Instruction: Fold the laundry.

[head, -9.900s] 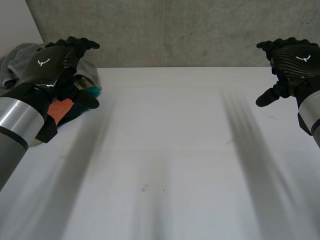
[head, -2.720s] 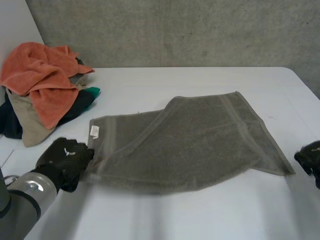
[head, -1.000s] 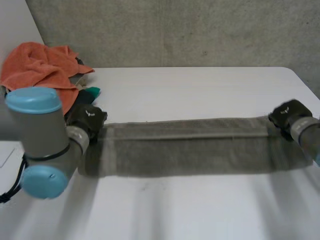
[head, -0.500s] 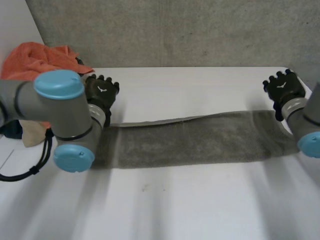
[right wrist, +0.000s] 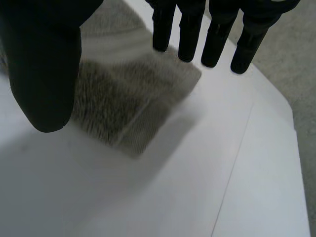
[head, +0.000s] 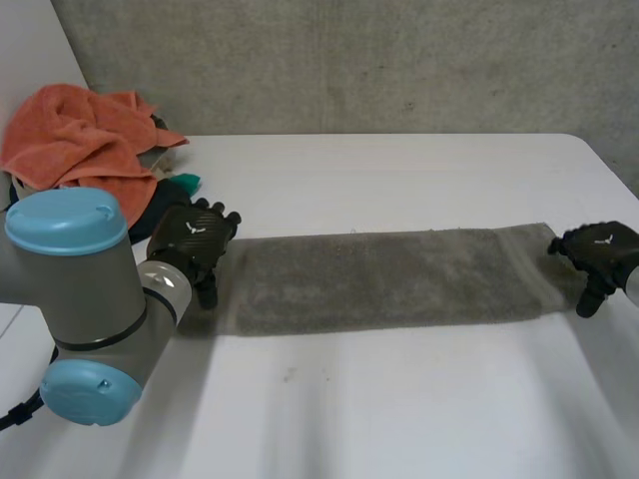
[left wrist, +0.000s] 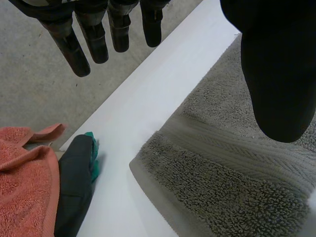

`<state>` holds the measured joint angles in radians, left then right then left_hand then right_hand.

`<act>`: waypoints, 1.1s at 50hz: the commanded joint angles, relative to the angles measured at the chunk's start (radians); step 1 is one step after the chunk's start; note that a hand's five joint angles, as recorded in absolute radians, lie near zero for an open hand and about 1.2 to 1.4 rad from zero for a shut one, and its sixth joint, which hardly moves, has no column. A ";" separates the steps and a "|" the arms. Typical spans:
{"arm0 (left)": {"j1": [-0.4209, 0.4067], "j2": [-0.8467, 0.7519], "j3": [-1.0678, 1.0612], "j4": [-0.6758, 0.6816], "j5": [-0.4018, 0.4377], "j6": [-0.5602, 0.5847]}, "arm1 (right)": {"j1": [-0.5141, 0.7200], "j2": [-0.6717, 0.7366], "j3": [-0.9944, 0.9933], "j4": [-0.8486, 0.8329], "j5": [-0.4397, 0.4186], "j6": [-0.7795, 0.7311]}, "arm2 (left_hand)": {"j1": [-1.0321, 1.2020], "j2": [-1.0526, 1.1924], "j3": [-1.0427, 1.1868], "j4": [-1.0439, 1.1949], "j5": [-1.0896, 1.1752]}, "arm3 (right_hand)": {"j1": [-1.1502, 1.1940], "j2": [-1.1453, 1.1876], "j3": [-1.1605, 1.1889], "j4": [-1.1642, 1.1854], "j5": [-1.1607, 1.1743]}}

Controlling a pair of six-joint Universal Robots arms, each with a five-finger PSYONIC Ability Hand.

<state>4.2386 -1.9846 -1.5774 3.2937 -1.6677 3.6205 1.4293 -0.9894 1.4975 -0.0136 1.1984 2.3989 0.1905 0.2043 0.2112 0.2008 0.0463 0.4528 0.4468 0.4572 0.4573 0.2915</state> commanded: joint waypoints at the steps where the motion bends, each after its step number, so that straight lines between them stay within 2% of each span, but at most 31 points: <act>1: -0.002 0.003 0.005 0.004 -0.003 0.001 | -0.029 0.069 -0.042 -0.035 0.042 -0.037 | -0.016 -0.030 -0.037 -0.026 -0.046 | 0.943 0.949 0.939 0.939 0.930; 6: -0.002 0.030 0.002 0.003 -0.004 0.001 | -0.098 0.037 -0.049 -0.089 0.205 -0.088 | -0.016 -0.030 -0.037 -0.026 -0.046 | 0.943 0.949 0.939 0.939 0.930; 10: 0.001 0.069 -0.021 0.003 -0.001 0.003 | -0.099 -0.021 -0.045 -0.156 0.291 -0.190 | -0.016 -0.030 -0.037 -0.026 -0.046 | 0.943 0.949 0.939 0.939 0.930; 13: 0.003 0.095 -0.036 0.003 -0.001 0.001 | -0.101 -0.051 -0.043 -0.184 0.306 -0.224 | -0.016 -0.030 -0.037 -0.026 -0.046 | 0.943 0.949 0.939 0.939 0.930; 17: 0.006 0.121 -0.062 0.004 -0.001 0.001 | -0.017 -0.093 -0.025 -0.224 0.299 -0.218 | -0.016 -0.030 -0.037 -0.026 -0.046 | 0.943 0.949 0.939 0.939 0.930; 18: 0.007 0.124 -0.065 0.004 -0.001 0.001 | 0.061 -0.113 -0.020 -0.248 0.287 -0.198 | -0.016 -0.030 -0.037 -0.026 -0.046 | 0.943 0.949 0.939 0.939 0.930; 21: 0.009 0.138 -0.078 0.004 -0.003 0.001 | 0.158 -0.138 -0.008 -0.295 0.248 -0.156 | -0.016 -0.030 -0.037 -0.026 -0.046 | 0.943 0.949 0.939 0.939 0.930; 22: 0.009 0.141 -0.081 0.004 -0.003 0.000 | 0.228 -0.146 0.003 -0.330 0.209 -0.129 | -0.016 -0.030 -0.037 -0.026 -0.046 | 0.943 0.949 0.939 0.939 0.930; 25: 0.007 0.148 -0.084 0.004 -0.003 -0.006 | 0.311 -0.150 0.023 -0.364 0.141 -0.109 | -0.016 -0.030 -0.037 -0.026 -0.046 | 0.943 0.949 0.939 0.939 0.930; 27: 0.004 0.152 -0.084 0.004 -0.003 -0.017 | 0.411 -0.152 0.033 -0.388 0.072 -0.098 | -0.016 -0.030 -0.037 -0.026 -0.046 | 0.943 0.949 0.939 0.939 0.930; 31: -0.002 0.156 -0.076 0.004 -0.003 -0.049 | 0.587 -0.109 0.024 -0.405 -0.029 -0.110 | -0.016 -0.030 -0.037 -0.026 -0.046 | 0.943 0.949 0.939 0.939 0.930; 34: -0.006 0.156 -0.072 0.006 -0.003 -0.066 | 0.702 -0.020 0.003 -0.419 -0.068 -0.127 | -0.016 -0.030 -0.037 -0.026 -0.046 | 0.943 0.949 0.939 0.939 0.930; 38: -0.023 0.152 -0.064 0.009 -0.001 -0.071 | 0.796 0.064 -0.011 -0.422 -0.080 -0.148 | -0.016 -0.030 -0.037 -0.026 -0.046 | 0.943 0.949 0.939 0.939 0.930; 43: -0.046 0.133 -0.046 0.043 -0.001 -0.071 | 0.826 0.100 0.007 -0.407 -0.094 -0.162 | -0.016 -0.030 -0.037 -0.026 -0.046 | 0.939 0.945 0.934 0.934 0.925; 44: -0.049 0.127 -0.041 0.050 -0.001 -0.071 | 0.824 0.095 0.012 -0.405 -0.092 -0.161 | -0.016 -0.030 -0.037 -0.026 -0.046 | 0.703 0.709 0.699 0.699 0.690; 45: -0.052 0.119 -0.036 0.058 -0.001 -0.071 | 0.823 0.084 0.023 -0.405 -0.083 -0.141 | -0.016 -0.030 -0.037 -0.026 -0.046 | 0.172 0.178 0.168 0.167 0.159; 47: -0.068 0.098 -0.015 0.079 -0.001 -0.072 | 0.826 0.060 0.042 -0.410 -0.073 -0.124 | -0.016 -0.030 -0.037 -0.026 -0.046 | -0.278 -0.272 -0.283 -0.283 -0.292; 50: -0.086 0.080 0.008 0.096 -0.001 -0.074 | 0.778 -0.040 0.075 -0.407 -0.066 -0.035 | -0.016 -0.030 -0.037 -0.026 -0.046 | -0.278 -0.272 -0.283 -0.283 -0.292; 55: -0.147 0.014 0.080 0.129 0.000 -0.103 | 0.605 -0.173 0.127 -0.367 -0.022 0.198 | -0.016 -0.030 -0.037 -0.026 -0.046 | -0.278 -0.272 -0.283 -0.283 -0.292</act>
<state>4.1508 -1.9079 -1.5660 3.3908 -1.6684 3.5436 2.1977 -1.0154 1.5678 -0.4174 1.1341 2.3696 0.1905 0.2043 0.2116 0.2009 0.0463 0.2298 0.2141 0.2108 0.2124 0.0443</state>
